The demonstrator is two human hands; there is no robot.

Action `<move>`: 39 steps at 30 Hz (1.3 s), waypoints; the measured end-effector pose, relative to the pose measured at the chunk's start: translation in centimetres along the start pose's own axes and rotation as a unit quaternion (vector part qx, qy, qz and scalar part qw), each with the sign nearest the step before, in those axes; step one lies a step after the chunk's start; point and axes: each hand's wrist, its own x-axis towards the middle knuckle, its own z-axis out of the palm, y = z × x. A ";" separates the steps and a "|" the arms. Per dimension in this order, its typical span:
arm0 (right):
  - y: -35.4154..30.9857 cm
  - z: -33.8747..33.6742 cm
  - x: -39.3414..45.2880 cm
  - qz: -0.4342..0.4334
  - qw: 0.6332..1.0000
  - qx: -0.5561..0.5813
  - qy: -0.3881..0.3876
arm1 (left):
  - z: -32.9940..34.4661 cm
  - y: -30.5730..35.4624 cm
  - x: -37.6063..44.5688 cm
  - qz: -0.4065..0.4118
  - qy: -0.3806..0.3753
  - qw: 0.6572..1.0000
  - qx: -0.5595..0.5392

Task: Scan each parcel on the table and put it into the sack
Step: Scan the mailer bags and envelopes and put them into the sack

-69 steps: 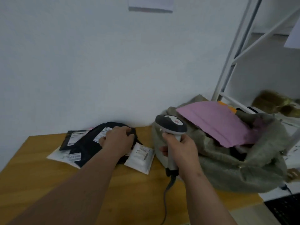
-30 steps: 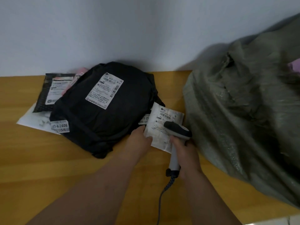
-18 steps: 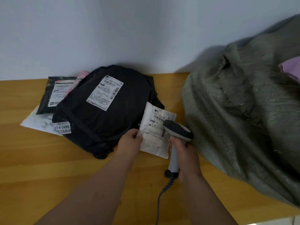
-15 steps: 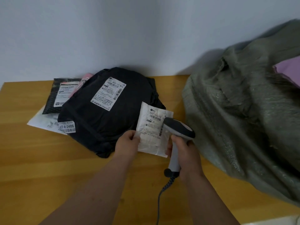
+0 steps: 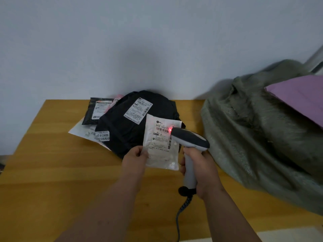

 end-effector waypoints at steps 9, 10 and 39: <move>-0.5 1.6 -4.7 -0.018 0.999 0.017 -0.022 | -3.4 0.5 -3.3 0.029 -0.002 0.998 -0.057; -0.6 1.7 -5.1 -0.019 0.999 0.016 -0.021 | -3.6 0.5 -3.6 0.029 -0.003 0.998 -0.062; -3.7 -2.1 -13.1 -0.126 0.988 0.033 0.084 | -2.6 5.3 -10.7 0.156 -0.055 0.985 -0.048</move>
